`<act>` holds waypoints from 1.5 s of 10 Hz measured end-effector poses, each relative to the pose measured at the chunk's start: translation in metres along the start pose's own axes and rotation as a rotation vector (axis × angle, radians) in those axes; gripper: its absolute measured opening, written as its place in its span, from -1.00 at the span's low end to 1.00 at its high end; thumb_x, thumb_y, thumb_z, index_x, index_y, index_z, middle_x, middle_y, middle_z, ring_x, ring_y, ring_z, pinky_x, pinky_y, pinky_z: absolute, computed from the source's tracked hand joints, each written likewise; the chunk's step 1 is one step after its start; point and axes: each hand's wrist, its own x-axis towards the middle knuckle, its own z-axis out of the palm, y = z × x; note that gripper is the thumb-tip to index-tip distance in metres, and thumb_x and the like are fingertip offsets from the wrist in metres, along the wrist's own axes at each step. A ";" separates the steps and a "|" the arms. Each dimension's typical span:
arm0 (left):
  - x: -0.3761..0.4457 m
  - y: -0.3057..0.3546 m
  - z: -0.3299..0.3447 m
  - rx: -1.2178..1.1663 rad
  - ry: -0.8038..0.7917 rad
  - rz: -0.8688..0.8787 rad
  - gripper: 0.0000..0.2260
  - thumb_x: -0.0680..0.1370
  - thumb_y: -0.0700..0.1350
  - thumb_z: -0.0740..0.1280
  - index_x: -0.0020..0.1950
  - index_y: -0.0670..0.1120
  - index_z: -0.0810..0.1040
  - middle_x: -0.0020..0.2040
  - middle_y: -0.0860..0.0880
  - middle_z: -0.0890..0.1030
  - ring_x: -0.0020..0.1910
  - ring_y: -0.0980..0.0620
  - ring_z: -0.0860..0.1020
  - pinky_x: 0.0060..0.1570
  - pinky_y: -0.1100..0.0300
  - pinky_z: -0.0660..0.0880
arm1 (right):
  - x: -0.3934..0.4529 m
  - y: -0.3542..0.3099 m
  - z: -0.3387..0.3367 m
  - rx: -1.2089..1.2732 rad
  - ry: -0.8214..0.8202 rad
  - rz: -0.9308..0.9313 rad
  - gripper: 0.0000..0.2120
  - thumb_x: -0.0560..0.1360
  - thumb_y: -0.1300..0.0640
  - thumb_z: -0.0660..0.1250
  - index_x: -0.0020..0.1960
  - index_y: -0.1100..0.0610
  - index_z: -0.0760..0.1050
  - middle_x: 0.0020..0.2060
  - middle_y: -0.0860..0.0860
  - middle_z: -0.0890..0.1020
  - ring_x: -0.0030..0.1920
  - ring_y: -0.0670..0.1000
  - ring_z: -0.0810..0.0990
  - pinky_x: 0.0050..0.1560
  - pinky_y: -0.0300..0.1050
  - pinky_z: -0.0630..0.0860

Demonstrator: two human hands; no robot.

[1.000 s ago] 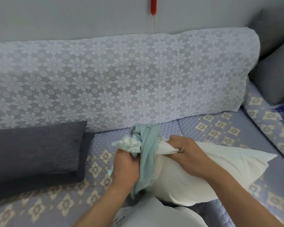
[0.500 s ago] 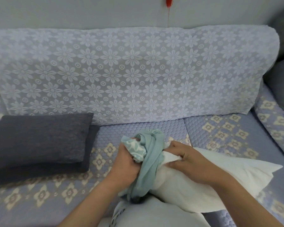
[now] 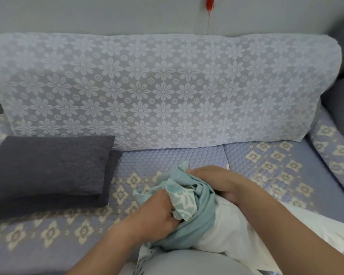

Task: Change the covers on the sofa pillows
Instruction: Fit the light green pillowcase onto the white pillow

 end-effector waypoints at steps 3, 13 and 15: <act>-0.014 -0.026 0.006 -0.137 0.413 -0.161 -0.56 0.47 -0.17 0.43 0.31 0.09 0.46 0.26 0.07 0.49 0.27 0.08 0.51 0.28 0.20 0.43 | -0.035 -0.005 -0.041 1.000 -0.011 -0.112 -0.59 0.56 0.13 0.27 0.30 0.37 0.52 0.23 0.30 0.60 0.18 0.30 0.63 0.18 0.30 0.55; 0.106 -0.046 -0.065 0.103 0.427 -0.429 -0.89 0.59 -0.10 0.39 0.02 -0.10 0.68 -0.05 -0.04 0.69 -0.05 -0.05 0.62 -0.06 0.07 0.50 | -0.089 0.068 -0.148 1.335 0.542 -0.786 -0.01 0.01 0.22 0.66 0.41 0.28 0.43 0.26 0.17 0.61 0.24 0.12 0.62 0.32 -0.01 0.48; 0.153 -0.031 -0.088 0.013 0.360 -0.504 -0.89 0.50 -0.09 0.42 -0.05 -0.08 0.70 -0.06 -0.07 0.71 0.00 -0.11 0.64 0.10 -0.11 0.57 | -0.062 0.017 -0.103 1.027 0.617 -0.717 -0.62 0.61 0.12 0.27 0.38 0.23 0.46 0.16 0.07 0.65 0.09 0.03 0.64 0.13 -0.10 0.56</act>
